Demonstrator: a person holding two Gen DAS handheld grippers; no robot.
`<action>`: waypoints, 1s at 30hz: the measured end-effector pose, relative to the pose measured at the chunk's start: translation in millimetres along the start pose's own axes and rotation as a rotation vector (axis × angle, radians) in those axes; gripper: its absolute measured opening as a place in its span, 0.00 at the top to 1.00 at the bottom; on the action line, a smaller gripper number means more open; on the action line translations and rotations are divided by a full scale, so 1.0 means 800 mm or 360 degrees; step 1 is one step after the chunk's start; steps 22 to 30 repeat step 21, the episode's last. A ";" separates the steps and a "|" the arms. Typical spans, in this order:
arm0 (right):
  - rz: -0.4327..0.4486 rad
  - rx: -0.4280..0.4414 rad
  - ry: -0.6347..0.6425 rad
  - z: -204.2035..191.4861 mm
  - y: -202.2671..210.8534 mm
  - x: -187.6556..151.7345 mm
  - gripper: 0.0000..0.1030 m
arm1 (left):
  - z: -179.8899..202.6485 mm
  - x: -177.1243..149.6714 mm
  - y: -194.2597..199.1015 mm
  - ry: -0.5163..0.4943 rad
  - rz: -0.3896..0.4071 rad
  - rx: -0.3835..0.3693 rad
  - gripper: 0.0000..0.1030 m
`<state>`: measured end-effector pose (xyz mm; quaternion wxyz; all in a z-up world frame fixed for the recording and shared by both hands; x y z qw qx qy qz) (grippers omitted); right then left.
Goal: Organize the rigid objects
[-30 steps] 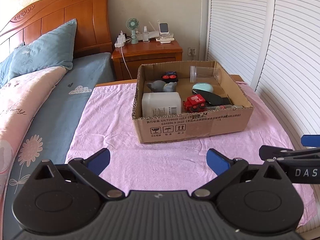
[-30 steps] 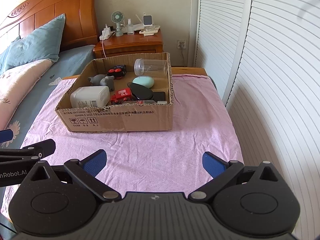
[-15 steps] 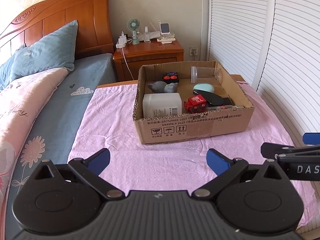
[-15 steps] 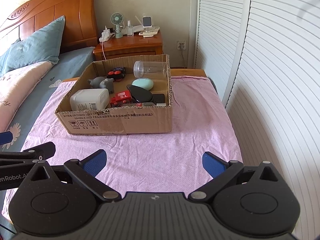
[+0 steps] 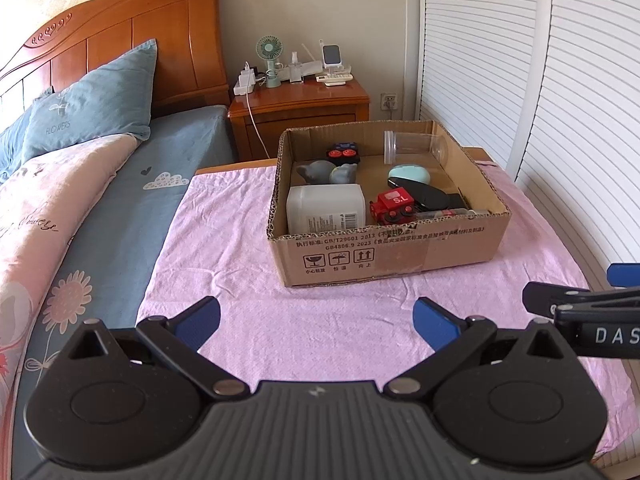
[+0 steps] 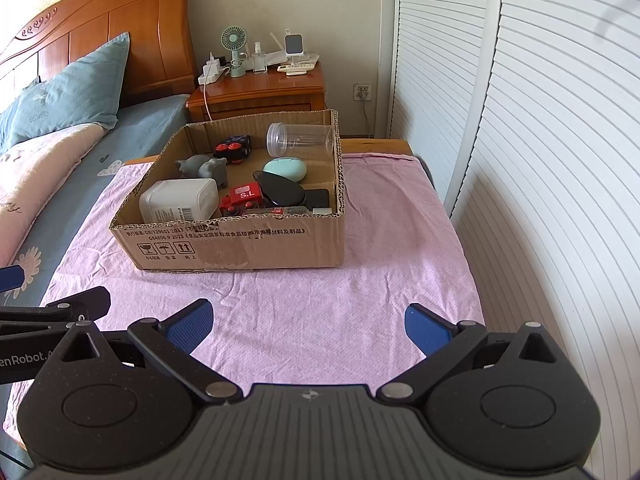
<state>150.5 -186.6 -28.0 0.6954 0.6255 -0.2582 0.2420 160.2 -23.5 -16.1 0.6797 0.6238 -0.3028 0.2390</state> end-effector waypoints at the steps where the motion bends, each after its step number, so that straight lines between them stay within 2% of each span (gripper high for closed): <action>1: 0.0000 -0.0002 0.0001 0.000 0.000 0.000 0.00 | 0.000 0.000 0.000 -0.0001 0.0000 0.0000 0.01; 30: 0.0002 0.0001 0.0005 -0.001 0.000 -0.001 0.00 | -0.003 -0.002 0.004 0.0017 0.0000 0.0008 0.01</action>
Point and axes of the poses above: each gripper's, at about its wrist camera, not at the fingertips, and y roughly against the way its jaws point, z to its right, x to its top, the point moved 8 cm from there along -y, roughly the way its jaws point, and after that the axes turned 9 degrees about -x, right-handed, at the moved point
